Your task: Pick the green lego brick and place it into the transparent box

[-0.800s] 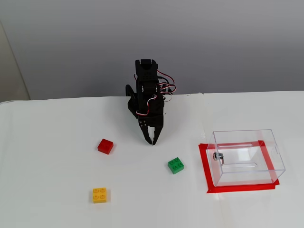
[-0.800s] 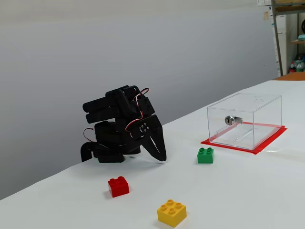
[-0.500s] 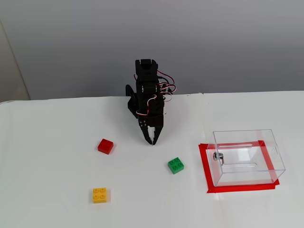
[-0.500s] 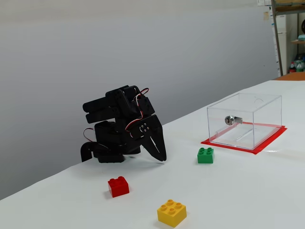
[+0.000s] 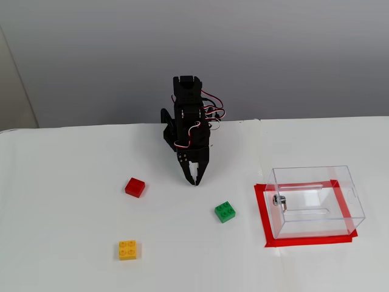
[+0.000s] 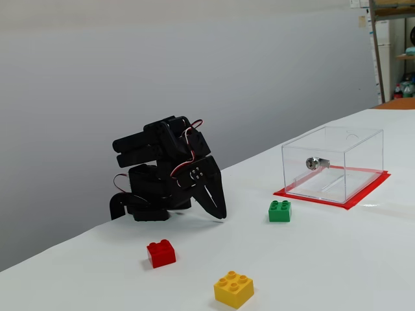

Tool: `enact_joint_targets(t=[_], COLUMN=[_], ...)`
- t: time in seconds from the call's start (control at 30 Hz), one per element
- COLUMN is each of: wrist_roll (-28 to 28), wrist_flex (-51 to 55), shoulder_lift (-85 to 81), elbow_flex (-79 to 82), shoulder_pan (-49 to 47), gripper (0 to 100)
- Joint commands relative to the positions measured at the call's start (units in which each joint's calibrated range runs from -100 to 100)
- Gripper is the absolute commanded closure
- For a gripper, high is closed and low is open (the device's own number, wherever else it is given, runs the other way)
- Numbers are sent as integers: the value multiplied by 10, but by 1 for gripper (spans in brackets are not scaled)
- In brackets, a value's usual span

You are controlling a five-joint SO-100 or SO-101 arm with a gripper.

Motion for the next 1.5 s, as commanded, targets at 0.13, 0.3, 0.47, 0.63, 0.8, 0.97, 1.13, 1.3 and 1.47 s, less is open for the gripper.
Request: enact_joint_targets(t=[0.13, 0.3, 0.47, 0.63, 0.8, 0.97, 1.13, 1.3, 1.47], wrist_roll=[-1, -1, -1, -1, -1, -1, 2, -1, 1], wrist_flex=[2, 2, 2, 2, 2, 2, 2, 2, -7], shoulder_lift=[-4, -4, -4, -4, -4, -4, -4, -4, 5], elbow_flex=[-14, -14, -14, -14, -14, -14, -14, -16, -18], shoulder_pan=[1, 1, 1, 1, 1, 1, -3, 1, -2], gripper=[99, 99, 99, 99, 99, 99, 99, 99, 99])
